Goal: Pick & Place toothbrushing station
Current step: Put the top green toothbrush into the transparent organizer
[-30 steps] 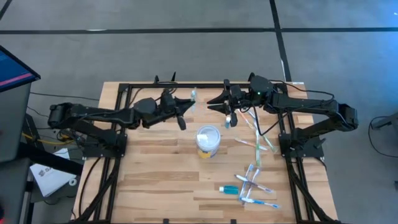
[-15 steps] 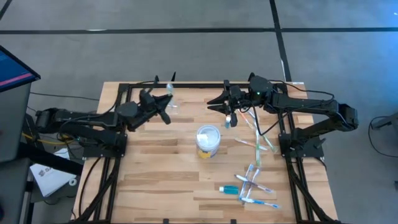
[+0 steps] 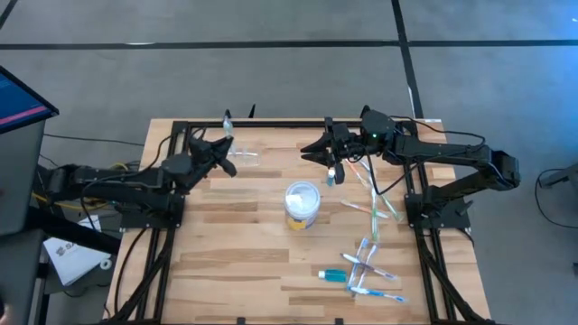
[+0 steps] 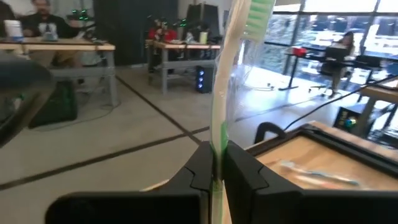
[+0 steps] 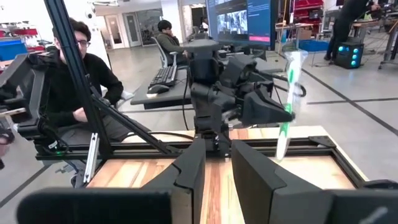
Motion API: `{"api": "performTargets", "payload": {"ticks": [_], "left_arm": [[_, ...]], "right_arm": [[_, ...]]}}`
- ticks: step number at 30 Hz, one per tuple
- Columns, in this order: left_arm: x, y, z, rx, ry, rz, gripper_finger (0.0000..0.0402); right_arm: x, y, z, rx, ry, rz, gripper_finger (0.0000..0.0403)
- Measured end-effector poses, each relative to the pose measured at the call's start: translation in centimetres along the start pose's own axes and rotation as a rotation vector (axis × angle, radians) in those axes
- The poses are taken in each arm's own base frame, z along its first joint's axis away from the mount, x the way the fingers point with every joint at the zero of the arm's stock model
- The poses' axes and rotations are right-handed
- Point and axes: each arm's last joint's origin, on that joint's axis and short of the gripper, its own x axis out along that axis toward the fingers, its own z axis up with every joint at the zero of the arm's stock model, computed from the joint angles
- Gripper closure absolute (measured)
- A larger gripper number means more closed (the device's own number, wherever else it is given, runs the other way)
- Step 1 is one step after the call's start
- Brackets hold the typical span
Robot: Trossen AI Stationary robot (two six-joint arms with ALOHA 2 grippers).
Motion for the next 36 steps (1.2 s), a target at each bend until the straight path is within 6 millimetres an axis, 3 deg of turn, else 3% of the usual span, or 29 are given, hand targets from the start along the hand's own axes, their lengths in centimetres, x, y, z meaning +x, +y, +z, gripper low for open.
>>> {"api": "performTargets", "payload": {"ticks": [8,23,36], "left_arm": [[0.6,1.8,-2.2,-0.024,0.027,0.143,0.0393],[1.7,3.4,-2.6,-0.008,0.036,0.255,0.0392],[3.3,4.1,-4.4,0.077,0.118,0.361,0.0392]], "right_arm": [[0.0,0.0,0.0,0.0,0.001,0.0,0.0332],[0.0,0.0,-0.1,-0.006,0.011,-0.001,0.0332],[0.0,0.0,-0.2,-0.001,0.021,0.0,0.0332]]}}
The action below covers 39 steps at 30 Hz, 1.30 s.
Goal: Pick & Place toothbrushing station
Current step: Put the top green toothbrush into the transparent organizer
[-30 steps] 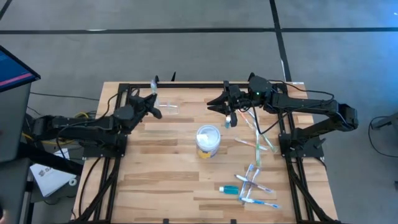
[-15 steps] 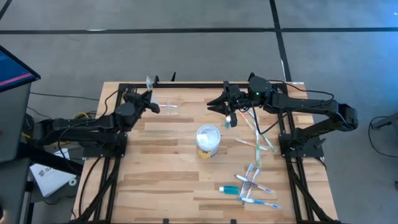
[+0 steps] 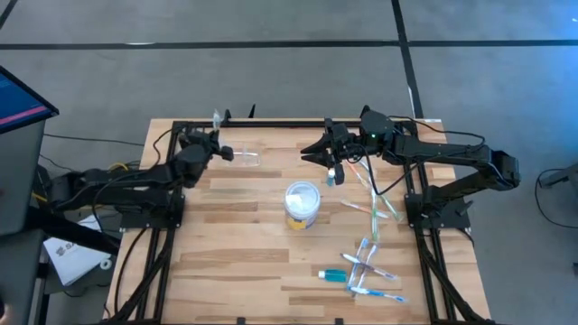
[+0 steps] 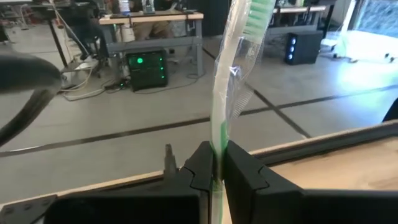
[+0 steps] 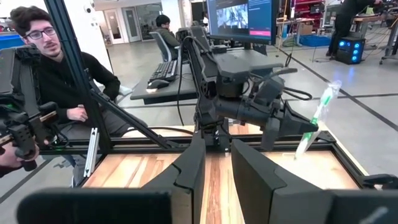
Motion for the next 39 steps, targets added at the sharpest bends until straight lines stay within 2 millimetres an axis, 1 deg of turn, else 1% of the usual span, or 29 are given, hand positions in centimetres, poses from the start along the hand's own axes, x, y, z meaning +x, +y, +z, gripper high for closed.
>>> {"api": "performTargets", "payload": {"ticks": [7,15,24,33,39], "left_arm": [[0.6,-0.4,-1.0,0.045,0.04,0.015,0.0392],[1.6,-0.4,-2.1,0.029,0.084,0.066,0.0392],[2.0,-0.7,-3.0,0.04,0.118,0.072,0.0391],[2.0,-0.7,-3.2,0.006,0.124,0.077,0.0363],[2.0,-0.7,-3.2,0.007,0.125,0.077,0.0357]], "right_arm": [[0.0,0.0,0.0,0.0,-0.001,0.0,0.0332],[0.0,0.0,0.0,0.002,0.004,0.0,0.0332],[0.0,0.0,-0.1,0.006,0.014,-0.001,0.0332],[0.0,0.0,-0.2,0.007,0.017,-0.001,0.0332],[0.0,0.0,-0.2,0.009,0.02,-0.001,0.0332]]}}
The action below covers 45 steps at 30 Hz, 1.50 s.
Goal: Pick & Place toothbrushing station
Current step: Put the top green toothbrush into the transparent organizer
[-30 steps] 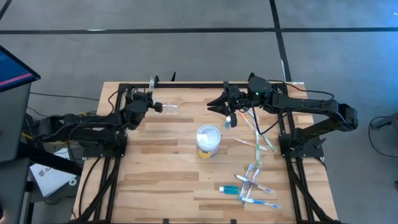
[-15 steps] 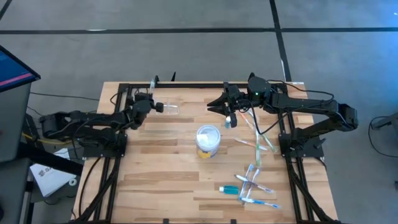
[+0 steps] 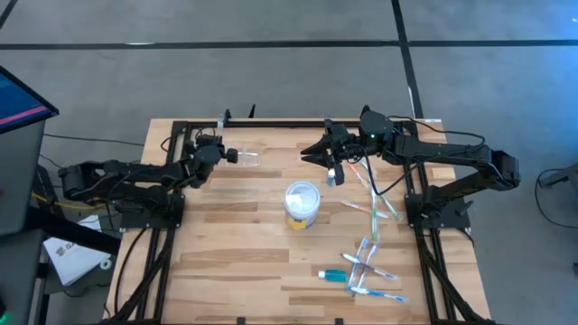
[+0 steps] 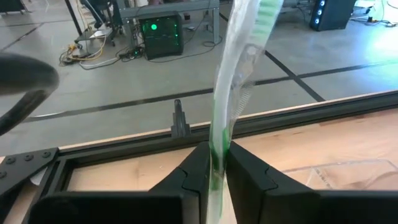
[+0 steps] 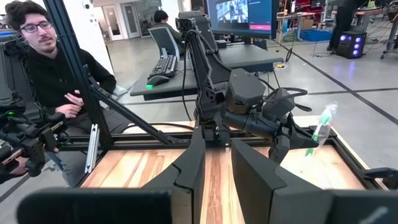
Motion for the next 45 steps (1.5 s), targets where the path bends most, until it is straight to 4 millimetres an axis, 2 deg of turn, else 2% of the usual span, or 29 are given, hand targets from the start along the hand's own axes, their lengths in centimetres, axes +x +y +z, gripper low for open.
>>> {"api": "performTargets", "payload": {"ticks": [26,29,38,45], "left_arm": [[-0.1,0.1,-0.6,0.055,0.048,-0.008,0.0353],[-0.1,0.1,-0.6,0.055,0.047,-0.006,0.0335],[-0.2,0.2,-0.5,0.048,0.042,-0.005,0.0248],[-1.2,0.8,1.3,-0.015,-0.029,-0.032,0.0229]], "right_arm": [[0.0,0.0,0.0,0.001,0.0,0.0,0.0332],[0.0,0.0,0.0,0.001,0.001,0.0,0.0332],[0.0,0.0,0.0,0.001,0.001,0.0,0.0332],[0.0,0.0,0.0,0.001,0.0,0.0,0.0332]]}}
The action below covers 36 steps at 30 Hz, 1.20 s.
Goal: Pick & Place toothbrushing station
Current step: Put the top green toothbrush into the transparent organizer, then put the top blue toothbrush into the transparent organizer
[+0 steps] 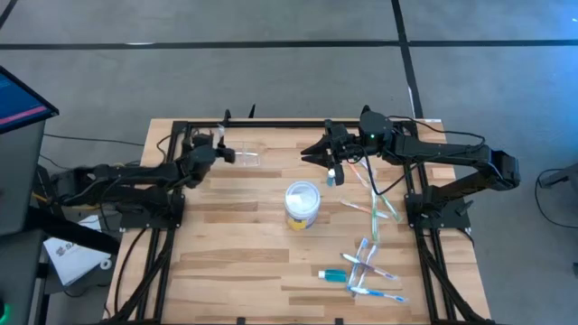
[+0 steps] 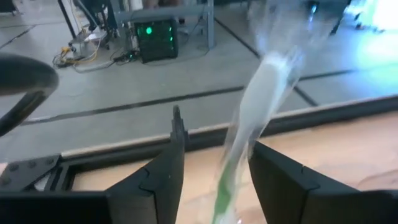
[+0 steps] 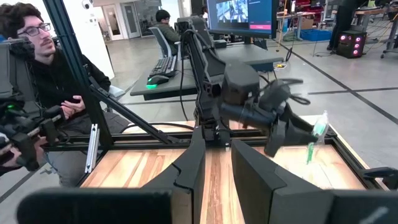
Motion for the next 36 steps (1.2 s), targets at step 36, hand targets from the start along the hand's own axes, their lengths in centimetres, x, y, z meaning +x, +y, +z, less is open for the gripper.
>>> {"api": "performTargets", "payload": {"ticks": [36], "left_arm": [[-8.0,-1.8,2.2,-0.047,-0.071,-0.735,0.0243]], "right_arm": [[-0.5,-0.1,-2.7,0.081,0.273,-0.015,0.0332]]}}
